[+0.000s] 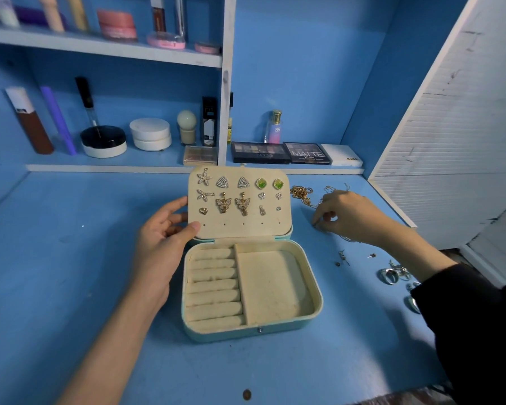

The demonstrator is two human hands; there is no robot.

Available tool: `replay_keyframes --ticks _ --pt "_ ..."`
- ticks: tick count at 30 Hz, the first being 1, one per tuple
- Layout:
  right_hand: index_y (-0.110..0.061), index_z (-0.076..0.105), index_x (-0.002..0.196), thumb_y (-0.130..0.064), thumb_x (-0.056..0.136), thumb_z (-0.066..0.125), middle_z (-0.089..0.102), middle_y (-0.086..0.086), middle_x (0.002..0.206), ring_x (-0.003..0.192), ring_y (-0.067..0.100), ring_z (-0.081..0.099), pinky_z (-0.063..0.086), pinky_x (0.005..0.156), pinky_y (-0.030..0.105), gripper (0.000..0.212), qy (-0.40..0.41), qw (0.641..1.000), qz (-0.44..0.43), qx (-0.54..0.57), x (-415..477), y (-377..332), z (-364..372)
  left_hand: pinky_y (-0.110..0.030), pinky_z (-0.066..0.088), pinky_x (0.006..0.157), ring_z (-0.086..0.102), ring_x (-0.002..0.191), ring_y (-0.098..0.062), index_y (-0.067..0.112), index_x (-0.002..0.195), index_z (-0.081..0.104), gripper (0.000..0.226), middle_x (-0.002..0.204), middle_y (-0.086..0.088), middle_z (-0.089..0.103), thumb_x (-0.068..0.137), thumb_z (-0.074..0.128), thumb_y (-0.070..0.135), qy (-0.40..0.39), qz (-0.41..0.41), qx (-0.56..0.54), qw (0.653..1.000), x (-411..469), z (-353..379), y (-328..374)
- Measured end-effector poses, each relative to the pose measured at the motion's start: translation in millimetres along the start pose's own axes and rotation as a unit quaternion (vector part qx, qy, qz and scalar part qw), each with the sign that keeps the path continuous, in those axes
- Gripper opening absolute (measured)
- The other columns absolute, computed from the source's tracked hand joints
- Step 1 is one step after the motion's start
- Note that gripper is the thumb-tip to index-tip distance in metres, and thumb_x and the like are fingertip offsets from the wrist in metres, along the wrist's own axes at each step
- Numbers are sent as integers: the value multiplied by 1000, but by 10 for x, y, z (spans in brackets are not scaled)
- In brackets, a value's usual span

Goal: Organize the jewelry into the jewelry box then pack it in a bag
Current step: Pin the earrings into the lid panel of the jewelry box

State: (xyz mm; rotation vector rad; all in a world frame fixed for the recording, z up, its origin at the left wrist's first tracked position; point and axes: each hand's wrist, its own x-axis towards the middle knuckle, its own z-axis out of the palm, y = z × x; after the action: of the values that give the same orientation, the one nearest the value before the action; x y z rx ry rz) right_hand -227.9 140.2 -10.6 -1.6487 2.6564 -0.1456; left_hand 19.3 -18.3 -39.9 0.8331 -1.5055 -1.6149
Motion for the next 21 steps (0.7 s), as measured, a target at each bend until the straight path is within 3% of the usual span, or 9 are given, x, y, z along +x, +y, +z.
replay_keyframes --ticks 7,12,15,19,21 --pt "-17 68 88 -13 86 59 62 -3 88 77 14 53 47 74 32 10 35 997 6 65 0 64 -3 -6 42 51 61 64 8 26 111 60 41 89 5 68 86 59 -6 -3 3 -2 1000 -4 -3 6" --pt "-19 55 89 -13 94 51 59 -9 80 76 20 55 41 65 17 8 45 983 13 175 8 43 -133 -6 42 50 60 62 9 27 108 59 40 89 5 67 86 59 -6 -2 3 -3 1000 -15 6 22" --pt "-16 51 93 -13 97 46 57 -5 83 81 23 55 43 67 21 7 57 973 2 226 28 -56 -236 -6 42 50 61 63 9 29 107 59 39 90 5 68 86 59 -5 -1 -3 0 1000 -25 4 37" --pt "-7 51 98 -11 98 43 55 -4 88 75 0 51 39 62 10 9 110 958 -43 262 85 -301 -350 -6 42 50 60 61 8 29 104 60 40 88 4 68 85 60 -6 -1 1 -4 1000 -42 4 47" --pt "-4 51 100 -12 99 42 58 -1 97 83 10 55 44 64 14 12 125 949 -68 281 127 -429 -384 -6 42 51 60 61 7 28 105 60 40 87 4 68 85 60 -6 -1 6 -9 1000 -39 3 44"
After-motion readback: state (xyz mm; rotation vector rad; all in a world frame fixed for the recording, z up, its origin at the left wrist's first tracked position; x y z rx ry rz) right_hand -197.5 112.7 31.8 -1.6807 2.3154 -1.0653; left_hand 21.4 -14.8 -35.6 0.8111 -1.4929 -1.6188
